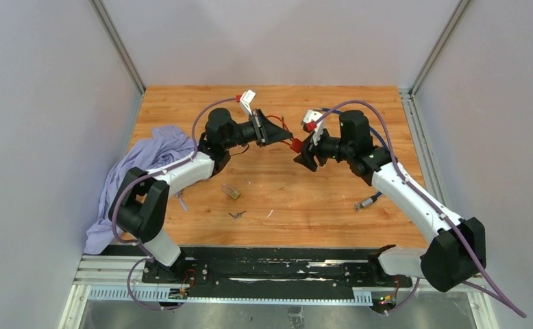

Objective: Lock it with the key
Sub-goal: Lock the lock.

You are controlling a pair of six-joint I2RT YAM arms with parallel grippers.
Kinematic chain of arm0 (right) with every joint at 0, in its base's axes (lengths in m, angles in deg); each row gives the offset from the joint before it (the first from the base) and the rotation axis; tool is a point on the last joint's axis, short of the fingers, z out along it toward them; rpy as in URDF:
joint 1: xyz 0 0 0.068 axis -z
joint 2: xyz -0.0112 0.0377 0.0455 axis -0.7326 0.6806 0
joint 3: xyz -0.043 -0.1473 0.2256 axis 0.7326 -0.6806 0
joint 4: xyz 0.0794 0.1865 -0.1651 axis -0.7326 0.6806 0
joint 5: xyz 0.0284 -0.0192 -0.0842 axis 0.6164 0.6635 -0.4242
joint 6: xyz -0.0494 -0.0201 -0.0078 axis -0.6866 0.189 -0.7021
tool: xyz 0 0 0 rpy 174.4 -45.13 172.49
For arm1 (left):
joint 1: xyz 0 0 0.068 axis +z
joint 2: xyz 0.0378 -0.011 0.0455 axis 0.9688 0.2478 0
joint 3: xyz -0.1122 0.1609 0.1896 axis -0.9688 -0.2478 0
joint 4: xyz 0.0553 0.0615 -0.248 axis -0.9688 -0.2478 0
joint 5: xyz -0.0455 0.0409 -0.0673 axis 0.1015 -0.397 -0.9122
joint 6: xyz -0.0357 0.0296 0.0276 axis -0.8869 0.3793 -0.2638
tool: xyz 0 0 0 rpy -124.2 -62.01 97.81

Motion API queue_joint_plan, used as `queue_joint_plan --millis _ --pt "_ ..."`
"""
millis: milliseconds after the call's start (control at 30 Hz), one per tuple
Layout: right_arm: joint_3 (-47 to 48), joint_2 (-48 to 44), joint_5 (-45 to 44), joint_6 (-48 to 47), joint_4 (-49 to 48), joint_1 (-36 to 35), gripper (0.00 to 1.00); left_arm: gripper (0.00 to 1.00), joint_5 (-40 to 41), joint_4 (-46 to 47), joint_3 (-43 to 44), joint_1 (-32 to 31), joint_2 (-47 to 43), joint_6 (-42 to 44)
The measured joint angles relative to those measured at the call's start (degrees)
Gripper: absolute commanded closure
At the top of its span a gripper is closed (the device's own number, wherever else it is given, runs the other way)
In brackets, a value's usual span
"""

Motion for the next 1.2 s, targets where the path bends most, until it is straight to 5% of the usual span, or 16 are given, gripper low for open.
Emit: queue_joint_plan --millis 500,767,967,1200 --pt "0.02 -1.38 -2.89 -1.4 0.02 -0.87 0.52 1.0 0.42 0.02 -0.48 -0.26 1.53 -0.15" --pt "0.07 -1.38 -3.28 -2.12 0.42 -1.51 0.79 0.99 0.98 0.02 -0.48 -0.55 1.66 -0.17" --pt "0.07 -1.38 -3.8 -2.67 0.92 -1.62 0.98 0.79 1.16 0.04 -0.48 -0.59 2.05 -0.35" --pt "0.11 -1.27 -4.28 -2.69 1.44 -1.64 0.99 0.49 1.53 0.0 -0.52 -0.66 2.05 -0.2"
